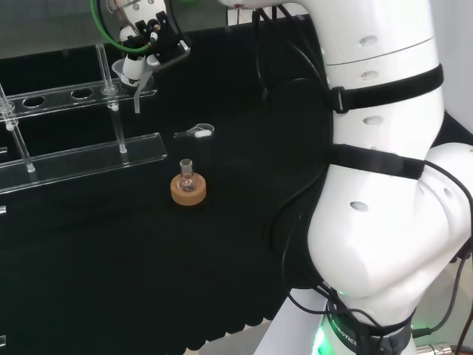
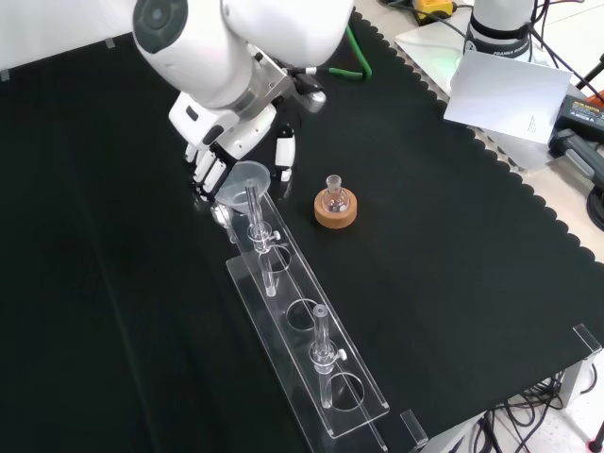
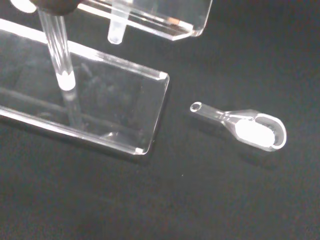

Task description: Pick up the funnel from the transparent funnel stand.

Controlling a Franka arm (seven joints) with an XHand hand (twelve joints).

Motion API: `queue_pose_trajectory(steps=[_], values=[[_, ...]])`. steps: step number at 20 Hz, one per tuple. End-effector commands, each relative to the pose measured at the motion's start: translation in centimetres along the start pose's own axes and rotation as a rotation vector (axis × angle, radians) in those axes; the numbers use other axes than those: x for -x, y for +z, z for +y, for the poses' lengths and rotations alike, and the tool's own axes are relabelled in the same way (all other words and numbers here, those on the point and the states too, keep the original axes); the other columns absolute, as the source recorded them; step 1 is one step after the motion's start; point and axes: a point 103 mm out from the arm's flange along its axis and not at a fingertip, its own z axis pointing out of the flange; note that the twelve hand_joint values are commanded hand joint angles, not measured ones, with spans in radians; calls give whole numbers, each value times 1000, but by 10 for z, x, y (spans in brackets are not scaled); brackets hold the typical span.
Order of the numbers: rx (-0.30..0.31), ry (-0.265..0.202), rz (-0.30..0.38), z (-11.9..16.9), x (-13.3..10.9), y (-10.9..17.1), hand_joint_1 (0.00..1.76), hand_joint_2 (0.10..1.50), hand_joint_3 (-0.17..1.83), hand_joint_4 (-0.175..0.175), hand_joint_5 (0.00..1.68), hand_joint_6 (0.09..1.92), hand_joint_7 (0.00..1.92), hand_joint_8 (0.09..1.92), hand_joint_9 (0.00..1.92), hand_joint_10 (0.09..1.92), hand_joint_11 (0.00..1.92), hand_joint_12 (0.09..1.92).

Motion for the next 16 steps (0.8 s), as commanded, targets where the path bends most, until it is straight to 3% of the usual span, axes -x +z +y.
queue_pose_trajectory(steps=[1, 9, 16], values=[[144, 45, -70, -18, 4, -27, 821, 1048, -175, -24, 653, 140, 556, 667, 804, 515, 549, 1291], [159, 76, -90, -59, 17, -63, 836, 1060, -175, -18, 701, 208, 608, 661, 837, 486, 558, 1253], [163, 126, -91, -100, 27, -66, 837, 1064, -175, -15, 626, 416, 616, 655, 854, 459, 558, 1250]])
